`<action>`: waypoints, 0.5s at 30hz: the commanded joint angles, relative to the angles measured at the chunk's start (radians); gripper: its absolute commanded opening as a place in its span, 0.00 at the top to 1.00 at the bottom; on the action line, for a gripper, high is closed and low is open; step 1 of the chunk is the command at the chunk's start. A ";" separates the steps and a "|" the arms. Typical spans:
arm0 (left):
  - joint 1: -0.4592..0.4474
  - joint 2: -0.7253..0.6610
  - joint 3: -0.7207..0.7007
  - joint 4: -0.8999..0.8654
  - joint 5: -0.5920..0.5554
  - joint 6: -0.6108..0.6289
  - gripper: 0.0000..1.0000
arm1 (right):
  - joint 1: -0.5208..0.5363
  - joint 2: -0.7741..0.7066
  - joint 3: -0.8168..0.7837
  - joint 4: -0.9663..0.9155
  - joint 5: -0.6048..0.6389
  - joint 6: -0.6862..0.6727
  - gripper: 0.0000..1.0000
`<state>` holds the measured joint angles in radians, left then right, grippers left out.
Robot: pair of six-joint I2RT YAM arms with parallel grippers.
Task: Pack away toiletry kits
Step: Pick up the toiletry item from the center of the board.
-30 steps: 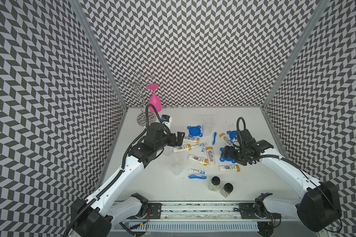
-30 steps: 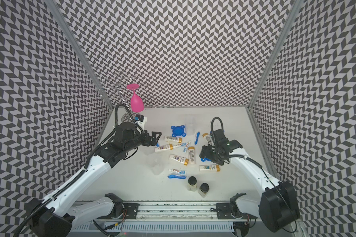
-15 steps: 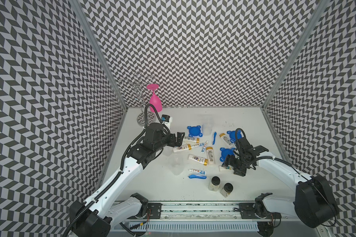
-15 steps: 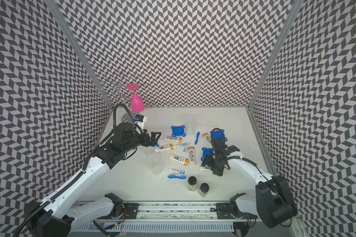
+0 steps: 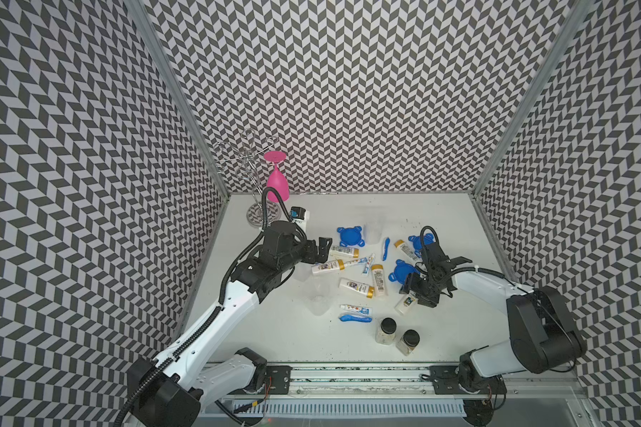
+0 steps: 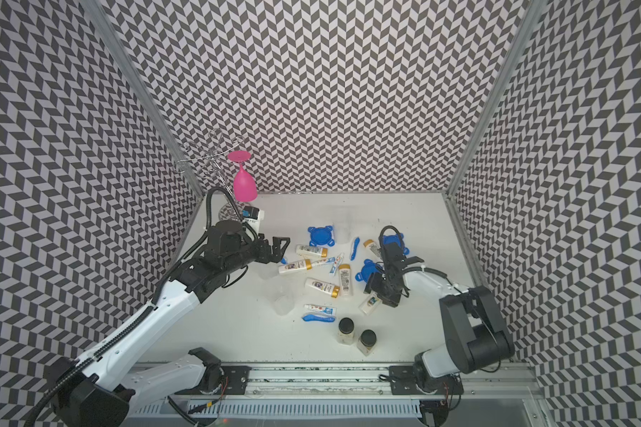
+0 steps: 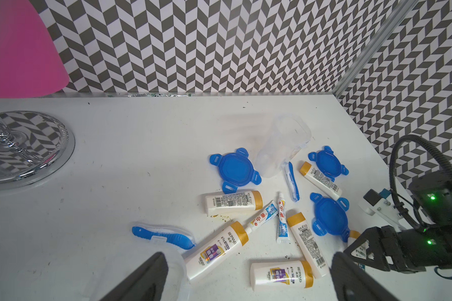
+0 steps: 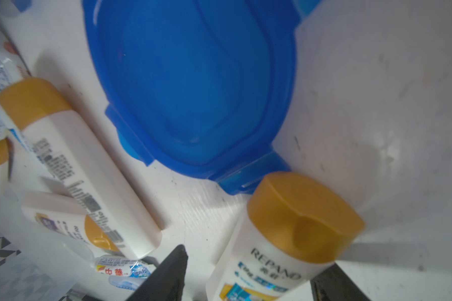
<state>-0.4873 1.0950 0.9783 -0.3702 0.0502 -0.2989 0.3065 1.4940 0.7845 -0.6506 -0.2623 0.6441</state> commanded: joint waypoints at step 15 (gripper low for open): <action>0.059 0.012 0.012 -0.033 -0.063 0.083 0.01 | 0.215 -0.011 -0.127 -0.002 0.282 -0.015 0.41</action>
<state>-0.4313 1.1229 0.9783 -0.3862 0.0280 -0.2504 0.5056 1.4517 0.7261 -0.6384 0.0055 0.5884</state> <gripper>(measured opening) 0.995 0.594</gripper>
